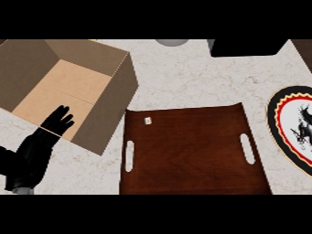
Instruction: Pick the can from the tray and place it in the plate
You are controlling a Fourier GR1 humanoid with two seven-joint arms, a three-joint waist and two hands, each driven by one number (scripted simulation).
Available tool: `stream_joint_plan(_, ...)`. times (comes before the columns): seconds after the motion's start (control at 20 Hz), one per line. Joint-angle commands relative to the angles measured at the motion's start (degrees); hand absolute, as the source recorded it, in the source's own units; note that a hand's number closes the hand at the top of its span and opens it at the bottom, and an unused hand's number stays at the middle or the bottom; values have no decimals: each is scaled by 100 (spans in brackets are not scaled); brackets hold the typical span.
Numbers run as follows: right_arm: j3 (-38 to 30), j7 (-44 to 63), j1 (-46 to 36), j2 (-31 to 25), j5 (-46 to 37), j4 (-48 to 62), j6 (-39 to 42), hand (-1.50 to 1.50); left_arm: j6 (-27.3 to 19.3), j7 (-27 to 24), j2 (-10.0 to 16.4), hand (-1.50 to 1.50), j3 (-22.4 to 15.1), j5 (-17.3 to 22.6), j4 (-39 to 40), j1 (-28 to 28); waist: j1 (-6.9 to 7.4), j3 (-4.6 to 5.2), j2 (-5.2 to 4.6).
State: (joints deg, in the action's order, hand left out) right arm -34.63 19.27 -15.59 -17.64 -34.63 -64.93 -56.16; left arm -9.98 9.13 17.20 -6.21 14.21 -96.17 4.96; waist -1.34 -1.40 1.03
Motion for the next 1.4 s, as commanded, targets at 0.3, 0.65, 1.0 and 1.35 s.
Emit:
stream_joint_plan(0.3,-17,-1456,1357,749,2155,-1742,873,-150,-26,336,-357,0,-318,-23,590,252,-246,127,-59)
stream_joint_plan(0.65,407,-2127,2480,1540,2585,-2615,1580,-150,162,425,-263,0,-288,-28,658,148,-215,142,-88)
stream_joint_plan(1.0,1120,-2411,3545,1756,2595,-2902,1374,-150,248,423,-302,0,-295,-36,520,238,-61,141,-104)
stream_joint_plan(1.35,1785,-2476,4287,1763,2850,-3354,995,-150,135,434,-439,0,-284,-201,779,29,-94,143,-116)
